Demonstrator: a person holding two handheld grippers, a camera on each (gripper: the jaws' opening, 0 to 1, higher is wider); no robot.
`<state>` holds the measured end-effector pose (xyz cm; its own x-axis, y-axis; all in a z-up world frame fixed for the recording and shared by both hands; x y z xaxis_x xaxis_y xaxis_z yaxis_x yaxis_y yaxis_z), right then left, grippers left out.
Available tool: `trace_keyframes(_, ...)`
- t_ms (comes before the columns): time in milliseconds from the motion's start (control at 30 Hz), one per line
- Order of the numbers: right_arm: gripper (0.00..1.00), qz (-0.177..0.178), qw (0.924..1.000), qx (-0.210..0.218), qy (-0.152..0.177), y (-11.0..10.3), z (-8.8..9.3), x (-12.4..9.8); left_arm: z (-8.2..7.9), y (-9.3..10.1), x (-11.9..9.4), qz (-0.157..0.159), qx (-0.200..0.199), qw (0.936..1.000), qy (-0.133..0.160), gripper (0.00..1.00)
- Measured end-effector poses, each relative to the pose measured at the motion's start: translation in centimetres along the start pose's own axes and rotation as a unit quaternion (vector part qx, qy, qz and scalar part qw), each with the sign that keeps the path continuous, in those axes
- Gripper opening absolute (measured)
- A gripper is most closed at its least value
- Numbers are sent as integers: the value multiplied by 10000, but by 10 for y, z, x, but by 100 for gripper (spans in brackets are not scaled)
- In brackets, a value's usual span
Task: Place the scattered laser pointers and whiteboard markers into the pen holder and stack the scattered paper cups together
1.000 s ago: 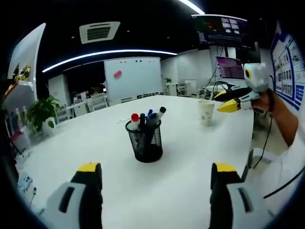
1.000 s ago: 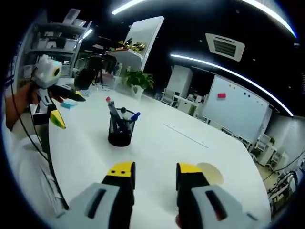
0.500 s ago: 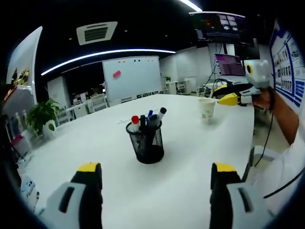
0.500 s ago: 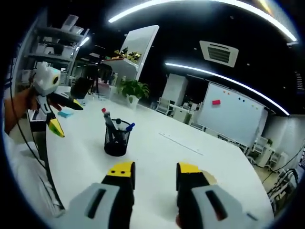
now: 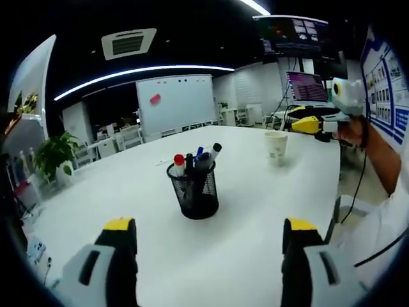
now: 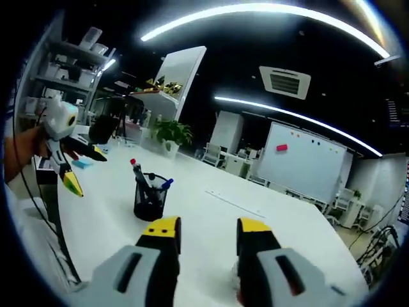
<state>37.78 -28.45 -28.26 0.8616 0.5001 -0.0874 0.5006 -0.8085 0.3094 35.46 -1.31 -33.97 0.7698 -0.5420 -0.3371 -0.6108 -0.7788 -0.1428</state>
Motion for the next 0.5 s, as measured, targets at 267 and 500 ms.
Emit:
trace_keyframes(267, 35, 244, 9995, 64, 171, 13, -3, -5, 0, 3, 2, 34, 61, 10000, -15, 95)
trace_keyframes(500, 37, 270, 9991, 306, 123, 20, 5, -9, 5, 5, 4, 57, 72, 9999, -124, 95)
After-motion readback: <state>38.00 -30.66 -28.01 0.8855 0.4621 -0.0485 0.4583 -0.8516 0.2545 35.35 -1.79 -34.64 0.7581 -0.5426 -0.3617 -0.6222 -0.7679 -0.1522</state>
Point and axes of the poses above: the point that each gripper's makers call its tool centre point, and the gripper's own axes: x roughly forward along the fingers, y roughly to its right, z roughly out of its underside, the point moved 4 cm from there along -x, roughly backward along the fingers, and after that the axes turned 2 degrees about -z, right-handed, at the moved point
